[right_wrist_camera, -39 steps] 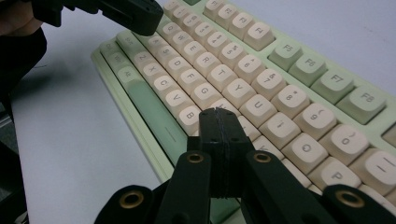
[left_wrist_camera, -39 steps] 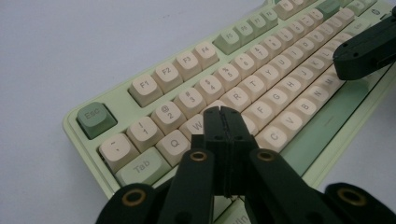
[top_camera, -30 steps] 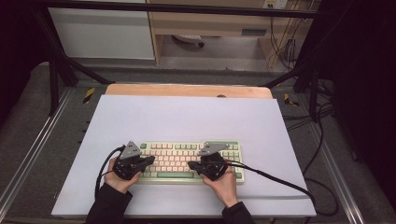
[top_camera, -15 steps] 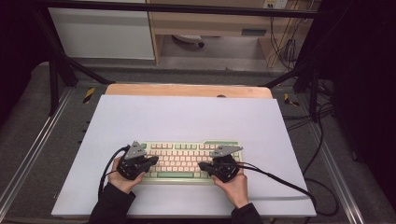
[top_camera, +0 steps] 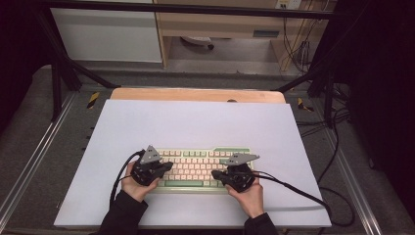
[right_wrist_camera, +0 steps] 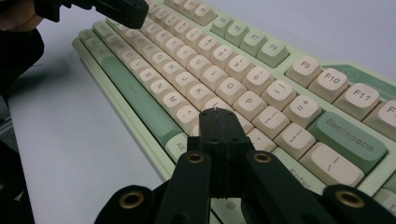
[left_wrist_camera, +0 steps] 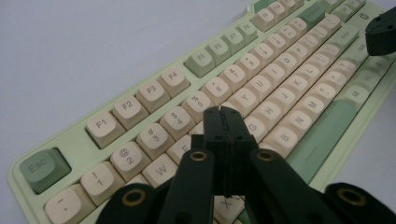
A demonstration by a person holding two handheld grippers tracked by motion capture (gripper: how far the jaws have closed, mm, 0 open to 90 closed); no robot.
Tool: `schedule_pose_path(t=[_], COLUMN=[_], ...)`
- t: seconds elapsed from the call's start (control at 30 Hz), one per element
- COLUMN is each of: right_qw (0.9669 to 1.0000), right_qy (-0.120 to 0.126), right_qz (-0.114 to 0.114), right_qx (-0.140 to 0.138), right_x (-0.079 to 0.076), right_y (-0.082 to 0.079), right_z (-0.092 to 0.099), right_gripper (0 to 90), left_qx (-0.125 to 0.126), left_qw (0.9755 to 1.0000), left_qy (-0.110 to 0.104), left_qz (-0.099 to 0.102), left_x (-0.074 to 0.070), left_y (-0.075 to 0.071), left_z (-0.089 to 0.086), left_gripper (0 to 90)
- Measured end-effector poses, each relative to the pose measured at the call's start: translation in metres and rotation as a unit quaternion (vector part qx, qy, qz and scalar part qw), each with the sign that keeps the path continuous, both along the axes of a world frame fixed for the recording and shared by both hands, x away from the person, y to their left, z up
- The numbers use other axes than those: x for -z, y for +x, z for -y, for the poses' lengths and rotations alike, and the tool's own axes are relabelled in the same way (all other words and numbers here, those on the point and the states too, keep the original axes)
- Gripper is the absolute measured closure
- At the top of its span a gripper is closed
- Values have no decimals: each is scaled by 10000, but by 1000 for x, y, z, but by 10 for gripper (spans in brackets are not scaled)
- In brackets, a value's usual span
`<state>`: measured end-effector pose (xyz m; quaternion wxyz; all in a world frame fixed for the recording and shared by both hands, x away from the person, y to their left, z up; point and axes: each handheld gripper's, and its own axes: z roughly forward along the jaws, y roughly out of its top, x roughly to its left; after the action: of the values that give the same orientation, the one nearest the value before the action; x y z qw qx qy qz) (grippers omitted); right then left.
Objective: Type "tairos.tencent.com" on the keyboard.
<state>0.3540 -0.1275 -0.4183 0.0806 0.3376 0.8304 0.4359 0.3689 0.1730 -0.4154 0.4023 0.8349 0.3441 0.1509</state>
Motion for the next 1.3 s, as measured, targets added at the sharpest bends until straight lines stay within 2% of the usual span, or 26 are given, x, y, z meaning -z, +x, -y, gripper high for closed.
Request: schedule_pose_path(t=[0.6,1.0,1.03,1.3], right_qw=[10000,10000,10000,10000], right_qy=[-1,-7,-7,-1], right_qz=[28,23,23,30], right_qx=[-5,-9,-10,3], right_x=[0,0,0,0], right_y=[0,0,0,0], right_z=[1,1,1,1], right_gripper=[900,900,900,900], left_qx=[18,51,53,73], left_qw=[9999,9998,9999,9999], left_qy=[124,195,154,118], left_qz=[-28,-38,-27,13], left_x=[7,15,15,10], left_y=[12,13,14,10], left_z=[26,29,29,27], left_gripper=[899,899,899,899])
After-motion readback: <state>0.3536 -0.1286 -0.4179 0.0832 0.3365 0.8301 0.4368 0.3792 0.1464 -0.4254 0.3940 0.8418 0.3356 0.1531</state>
